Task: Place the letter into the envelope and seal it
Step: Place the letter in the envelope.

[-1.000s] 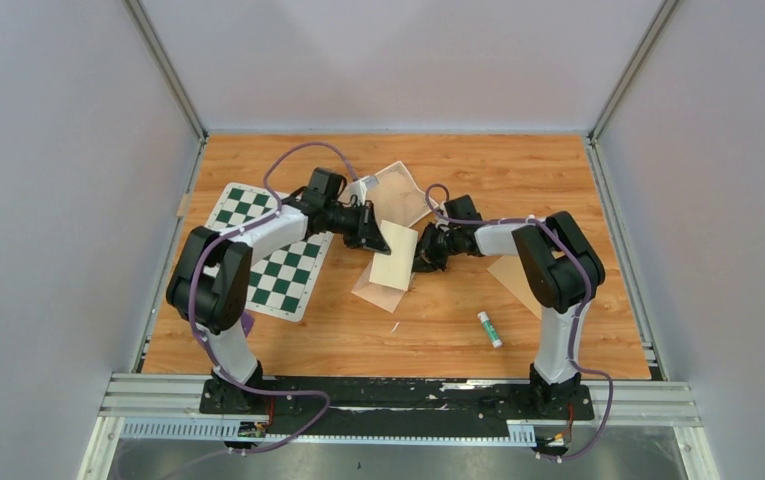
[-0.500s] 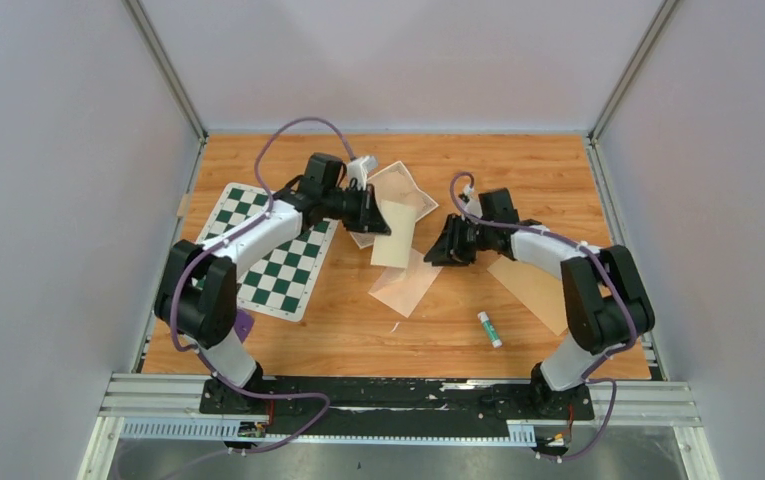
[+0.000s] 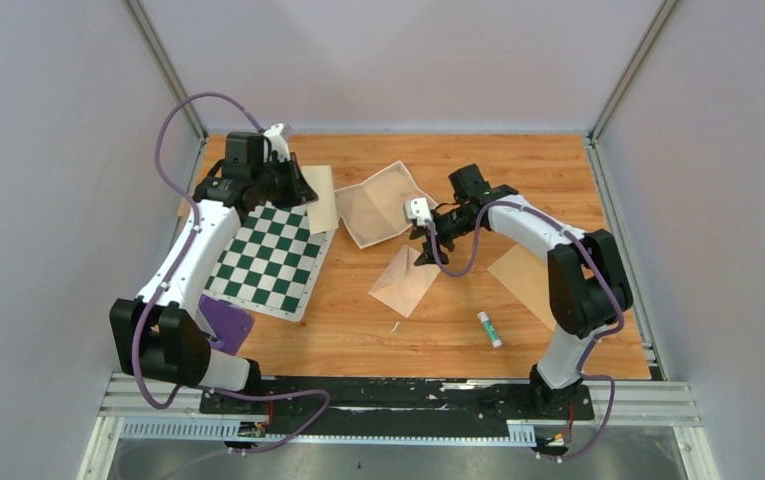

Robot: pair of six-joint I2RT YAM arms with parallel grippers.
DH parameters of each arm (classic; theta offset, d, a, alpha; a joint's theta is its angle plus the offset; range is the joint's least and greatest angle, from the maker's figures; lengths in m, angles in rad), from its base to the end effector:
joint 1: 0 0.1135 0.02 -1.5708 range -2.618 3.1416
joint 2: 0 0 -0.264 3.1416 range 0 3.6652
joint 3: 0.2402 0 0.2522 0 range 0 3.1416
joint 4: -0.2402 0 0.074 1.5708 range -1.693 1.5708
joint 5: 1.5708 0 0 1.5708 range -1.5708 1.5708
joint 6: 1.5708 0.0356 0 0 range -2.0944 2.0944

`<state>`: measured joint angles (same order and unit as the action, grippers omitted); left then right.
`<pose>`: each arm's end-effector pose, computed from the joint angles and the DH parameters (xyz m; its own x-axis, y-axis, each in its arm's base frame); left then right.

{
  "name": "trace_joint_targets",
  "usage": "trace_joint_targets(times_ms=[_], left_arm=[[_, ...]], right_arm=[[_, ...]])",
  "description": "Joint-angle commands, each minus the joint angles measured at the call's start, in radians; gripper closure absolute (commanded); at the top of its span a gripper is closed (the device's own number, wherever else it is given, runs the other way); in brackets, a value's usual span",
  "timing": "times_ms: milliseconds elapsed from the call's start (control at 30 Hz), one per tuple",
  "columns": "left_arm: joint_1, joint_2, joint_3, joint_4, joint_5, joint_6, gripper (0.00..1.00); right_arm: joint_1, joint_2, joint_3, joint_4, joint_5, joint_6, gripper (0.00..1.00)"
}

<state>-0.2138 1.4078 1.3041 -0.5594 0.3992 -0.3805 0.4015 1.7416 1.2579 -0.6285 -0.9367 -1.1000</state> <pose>0.3012 -0.0795 0.3426 -0.7423 -0.1890 -0.6429 0.2360 0.8242 -0.5148 0.3126 0.1639 0.2276 0.1245 -0.5208 -0.8446 -0.9895 -0.1281 -0.0669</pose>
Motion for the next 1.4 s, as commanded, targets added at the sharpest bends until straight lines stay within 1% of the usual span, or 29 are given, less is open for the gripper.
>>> trace_joint_targets(times_ms=[0, 100, 300, 433, 533, 600, 667, 767, 800, 833, 867, 900, 1000, 1067, 1133, 1167, 1233, 1300, 1367], left_arm=[[0.051, -0.053, -0.029, -0.057, -0.05, 0.018, 1.0], [0.065, -0.088, -0.044, -0.033, -0.057, 0.013, 1.0], [0.077, -0.14, -0.072, -0.014, -0.043, 0.035, 1.0], [0.083, -0.154, -0.08, -0.012, -0.016, 0.056, 1.0], [0.087, -0.16, -0.074, -0.012, -0.017, 0.089, 1.0], [0.091, -0.16, -0.069, -0.009, -0.018, 0.102, 1.0], [0.092, -0.156, -0.057, -0.007, 0.01, 0.115, 1.0], [0.093, -0.151, -0.038, 0.011, 0.066, 0.13, 1.0], [0.093, -0.152, -0.039, 0.019, 0.1, 0.136, 1.0], [0.093, -0.153, -0.045, 0.035, 0.135, 0.138, 1.0], [0.093, -0.157, -0.051, 0.047, 0.155, 0.141, 1.0], [0.093, -0.161, -0.066, 0.076, 0.197, 0.143, 1.0], [0.081, -0.213, -0.09, 0.142, 0.238, 0.144, 1.0], [0.059, -0.262, -0.107, 0.202, 0.272, 0.184, 1.0], [0.021, -0.305, -0.115, 0.24, 0.327, 0.271, 1.0], [0.006, -0.322, -0.113, 0.24, 0.378, 0.344, 1.0], [-0.045, -0.33, -0.103, 0.209, 0.427, 0.446, 1.0], [-0.072, -0.324, -0.09, 0.173, 0.409, 0.457, 1.0], [-0.089, -0.308, -0.086, 0.158, 0.42, 0.446, 1.0]], right_arm=[[0.053, 0.059, 0.029, -0.141, 0.068, -0.569, 0.35], [0.082, 0.103, 0.05, -0.122, 0.098, -0.591, 0.34], [0.117, 0.162, 0.045, -0.023, 0.143, -0.593, 0.34], [0.127, 0.206, 0.067, 0.013, 0.155, -0.575, 0.38], [0.133, 0.234, 0.095, 0.019, 0.158, -0.555, 0.43], [0.135, 0.241, 0.109, 0.019, 0.16, -0.536, 0.51], [0.138, 0.227, 0.118, 0.017, 0.167, -0.503, 0.62], [0.138, 0.167, 0.122, -0.017, 0.186, -0.429, 0.85], [0.138, 0.136, 0.12, -0.03, 0.193, -0.389, 0.93], [0.139, 0.107, 0.115, -0.043, 0.2, -0.345, 0.99], [0.142, 0.073, 0.105, -0.045, 0.215, -0.297, 1.0], [0.147, 0.03, 0.091, -0.045, 0.238, -0.238, 1.0], [0.165, -0.033, 0.084, -0.039, 0.36, -0.012, 1.0], [0.174, -0.047, 0.106, -0.038, 0.464, 0.145, 1.0], [0.176, -0.046, 0.139, -0.052, 0.542, 0.273, 1.0], [0.175, -0.04, 0.156, -0.068, 0.566, 0.326, 1.0], [0.175, -0.014, 0.209, -0.109, 0.608, 0.438, 1.0], [0.173, 0.024, 0.27, -0.13, 0.683, 0.593, 1.0], [0.168, 0.044, 0.304, -0.145, 0.722, 0.728, 1.0]])
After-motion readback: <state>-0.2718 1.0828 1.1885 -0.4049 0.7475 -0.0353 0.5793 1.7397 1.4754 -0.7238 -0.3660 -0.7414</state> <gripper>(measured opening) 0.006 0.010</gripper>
